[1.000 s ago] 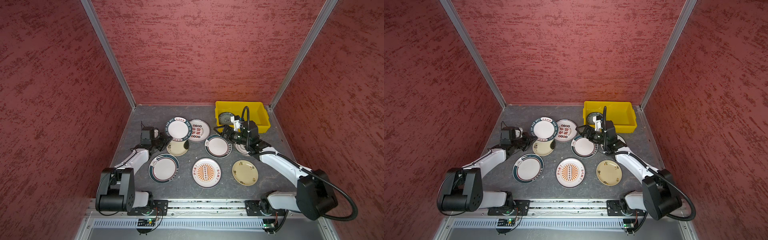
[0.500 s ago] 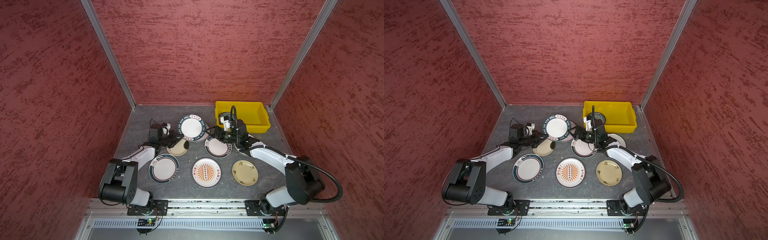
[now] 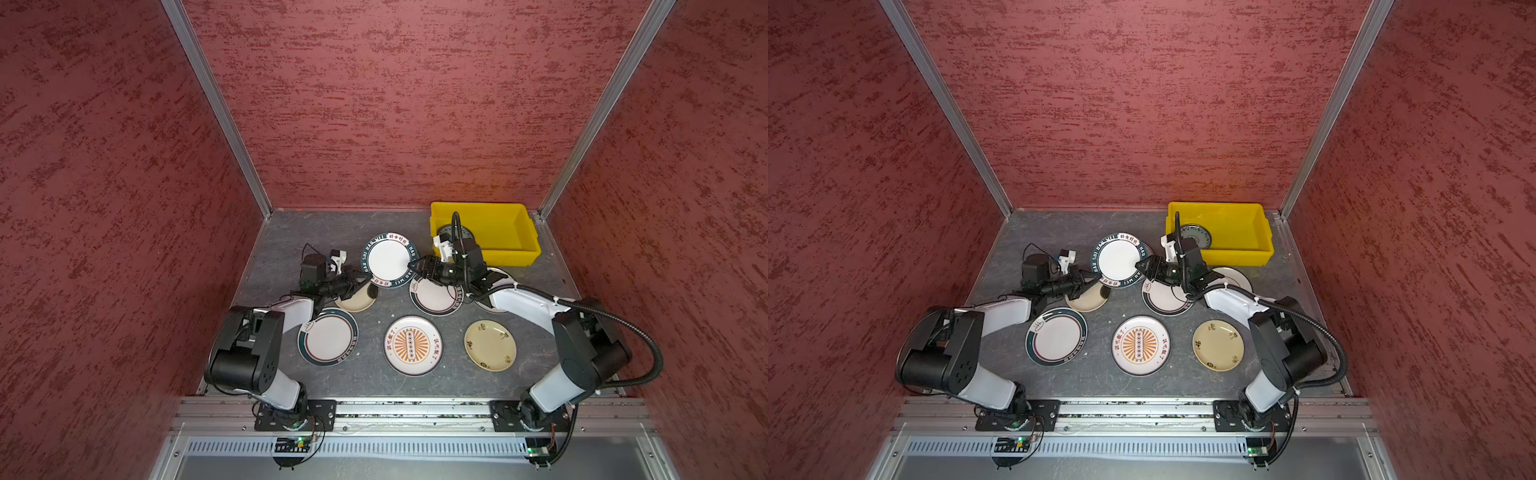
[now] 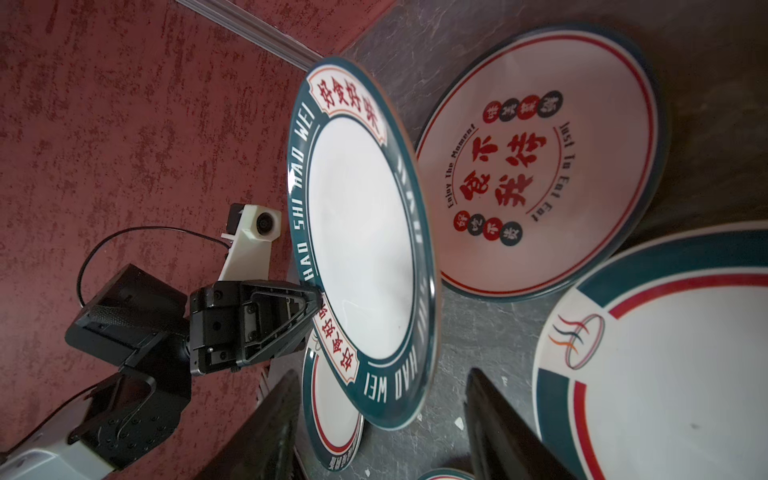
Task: Place the plates into the plastic bin on the countertop
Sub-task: 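Raise the green-rimmed plate toward the right gripper while right gripper grasps its rim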
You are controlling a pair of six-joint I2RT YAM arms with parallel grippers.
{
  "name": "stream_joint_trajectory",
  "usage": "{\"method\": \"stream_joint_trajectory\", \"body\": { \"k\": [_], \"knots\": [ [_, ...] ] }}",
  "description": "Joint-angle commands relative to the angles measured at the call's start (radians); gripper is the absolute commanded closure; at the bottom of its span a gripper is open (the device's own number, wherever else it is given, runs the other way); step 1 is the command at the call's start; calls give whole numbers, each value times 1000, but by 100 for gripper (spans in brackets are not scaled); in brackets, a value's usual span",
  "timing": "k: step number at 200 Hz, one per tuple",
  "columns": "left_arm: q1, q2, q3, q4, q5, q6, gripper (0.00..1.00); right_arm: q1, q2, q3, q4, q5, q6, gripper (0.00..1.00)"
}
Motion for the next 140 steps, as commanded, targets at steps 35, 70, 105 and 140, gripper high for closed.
{"method": "stream_joint_trajectory", "body": {
  "k": [35,70,105,140],
  "knots": [
    [-14,-32,-6,81,30,8,100,3,54,71,6,73,-18,48],
    [-12,-52,-10,64,12,25,100,0,86,124,5,76,-22,56],
    [-12,-60,-13,61,-1,36,100,-4,99,158,-12,108,-43,69],
    [-14,-48,-13,61,-4,36,100,-8,97,162,-11,134,-50,81]
  ]
}}
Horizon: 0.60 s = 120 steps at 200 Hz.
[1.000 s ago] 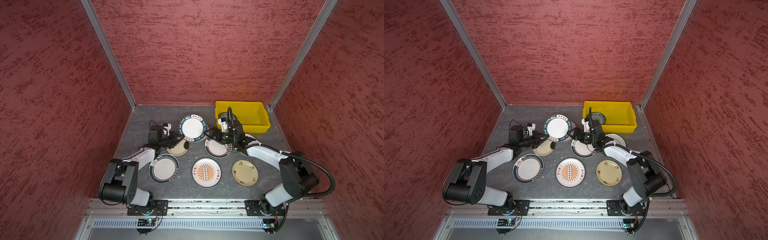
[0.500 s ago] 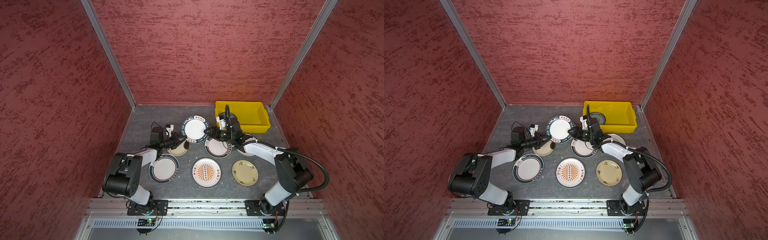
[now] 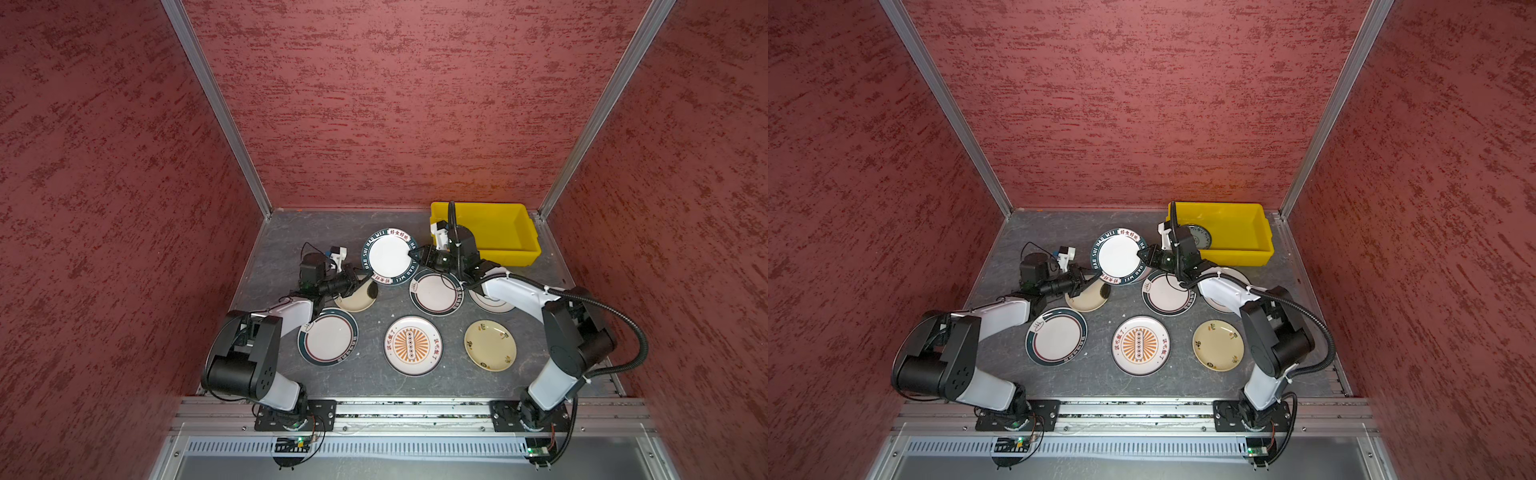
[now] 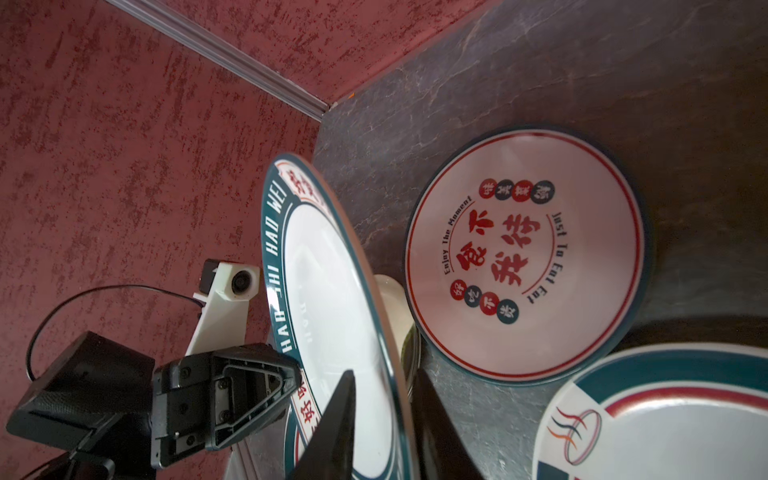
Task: Place the plates into the plastic bin on the countertop
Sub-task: 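Raise the green-rimmed plate toward the right gripper while right gripper grasps its rim, then carry the green-rimmed plate with the right gripper to the yellow bin while left gripper releases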
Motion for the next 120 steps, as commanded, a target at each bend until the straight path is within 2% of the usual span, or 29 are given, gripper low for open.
{"method": "stream_joint_trajectory", "body": {
  "k": [1,62,78,90,120],
  "knots": [
    [-7,-13,-8,34,3,25,100,-4,7,24,2,43,-14,81],
    [-5,-16,-15,34,-5,30,100,-12,-4,6,10,54,5,100],
    [-6,-18,-18,34,-9,32,81,-15,-7,2,12,53,8,100],
    [-4,-20,-18,34,-12,38,59,-21,-10,1,6,52,10,100],
    [-6,-36,-21,-3,-18,51,40,-61,-45,-25,10,57,14,100]
  ]
}}
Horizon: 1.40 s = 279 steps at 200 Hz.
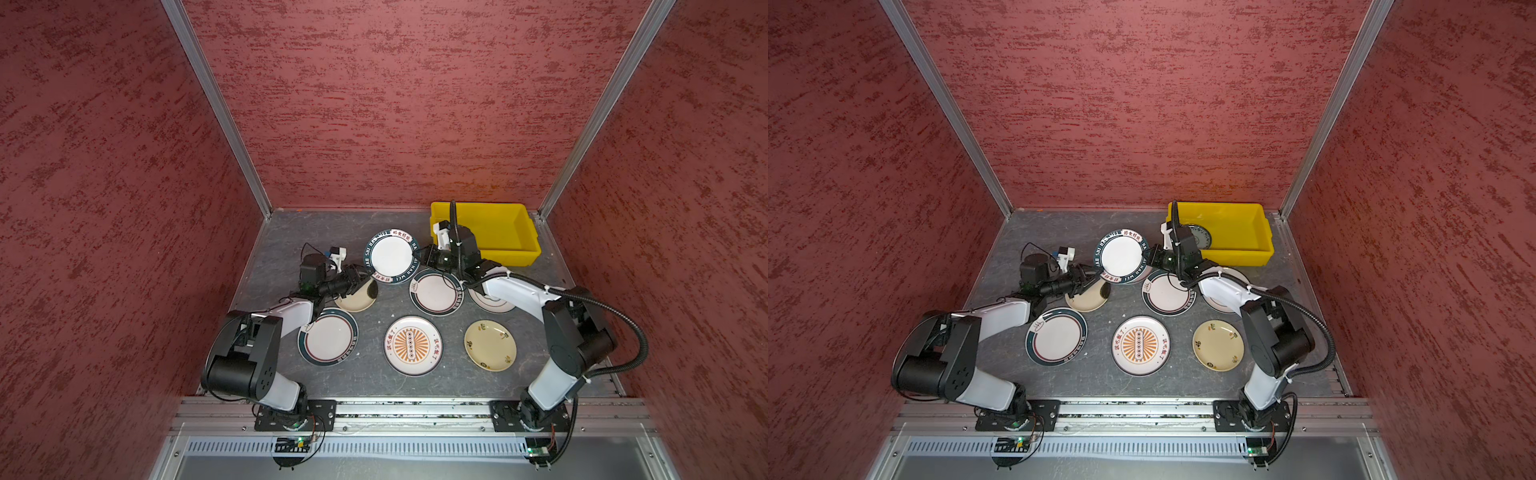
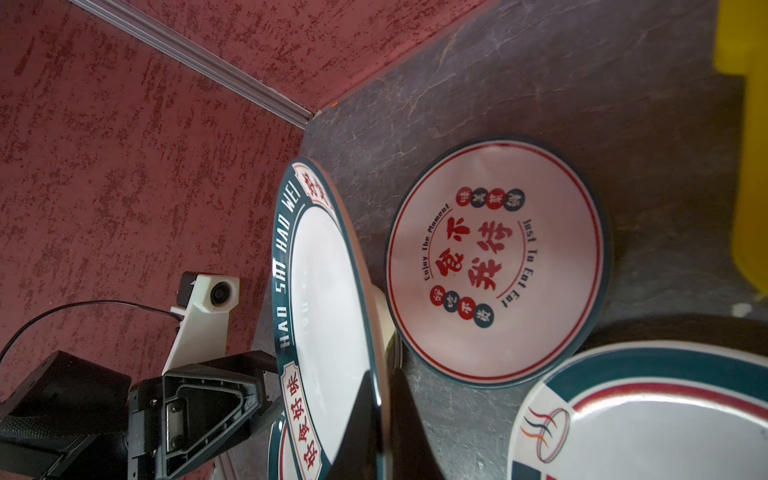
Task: Place the plates into the plastic bin on the countertop
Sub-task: 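Carry the green-rimmed plate with the right gripper to the yellow bin while left gripper releases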
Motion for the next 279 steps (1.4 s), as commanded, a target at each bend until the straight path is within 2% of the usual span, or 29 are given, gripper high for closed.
{"method": "stream_joint_trajectory", "body": {
  "k": [1,45,75,91,129,184,223,279],
  "knots": [
    [-4,-35,-12,-10,1,30,39,-34,-48,-20,31,26,17,100],
    [-4,-82,-21,-48,-33,66,19,-121,-141,-38,-36,69,-30,100],
    [-4,-113,-31,-46,-43,84,11,-202,-237,-59,-91,140,-70,100],
    [-4,-128,-44,-22,-41,89,0,-242,-288,-61,-126,181,-98,100],
    [-4,-158,-56,-17,-50,95,1,-287,-327,8,-294,360,-205,100],
    [-4,-163,-59,-12,-49,88,1,-317,-261,119,-372,504,-306,100],
    [-6,-181,-70,7,-47,89,1,-332,-161,187,-367,517,-332,100],
    [-6,-190,-72,3,-50,85,1,-376,-1,311,-373,379,-287,100]
  ]
}}
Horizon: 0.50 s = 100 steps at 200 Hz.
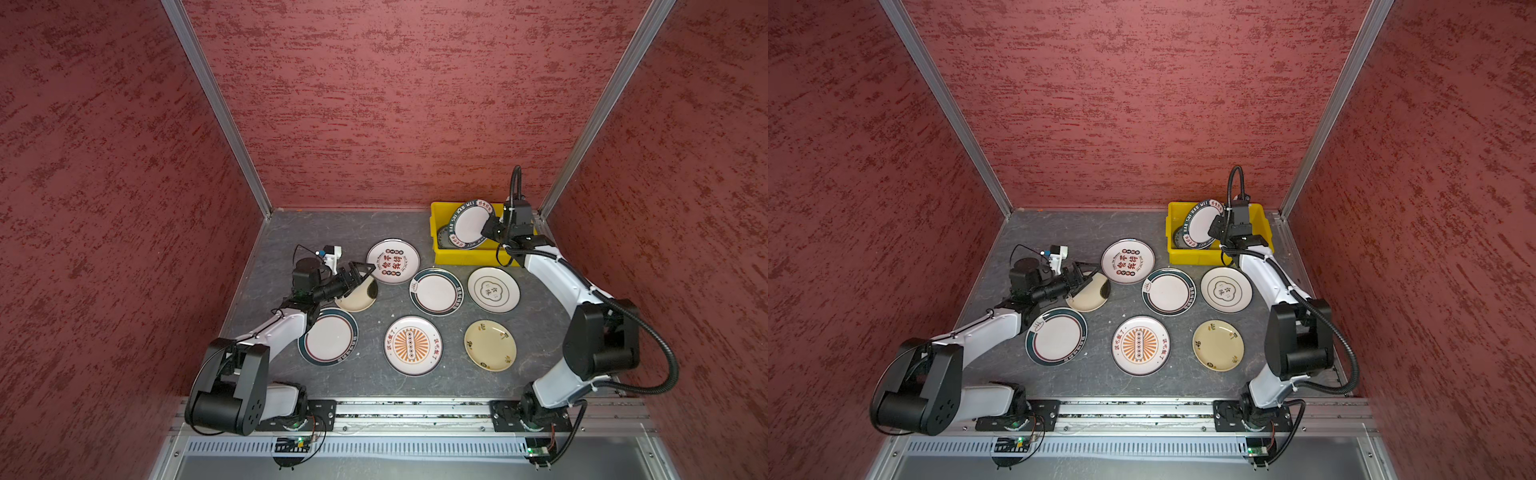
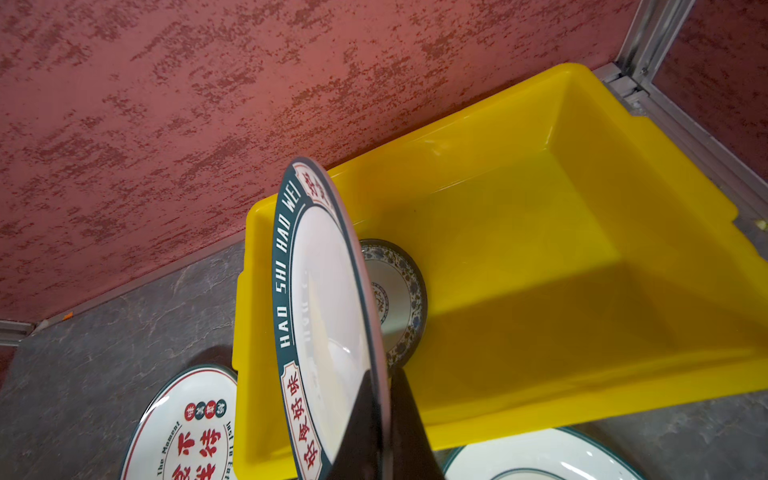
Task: Place the plates into the plastic bin on the countertop
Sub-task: 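Carry the green-rimmed plate with the right gripper to the yellow bin while left gripper releases, then lower the green-rimmed plate into the yellow bin and open the right gripper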
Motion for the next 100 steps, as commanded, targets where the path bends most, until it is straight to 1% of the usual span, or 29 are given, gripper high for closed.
{"method": "stream_joint_trajectory", "body": {
  "k": [1,40,71,100],
  "knots": [
    [-6,-14,-8,25,-4,17,1,-20,51,74,22,-73,19,100],
    [-5,-21,-9,22,-3,12,1,-41,166,163,4,-108,49,100],
    [-5,-27,-11,13,-7,12,1,-48,248,217,-23,-97,53,100],
    [-5,-27,-10,10,-15,13,1,-53,314,262,-48,-135,59,100]
  ]
}}
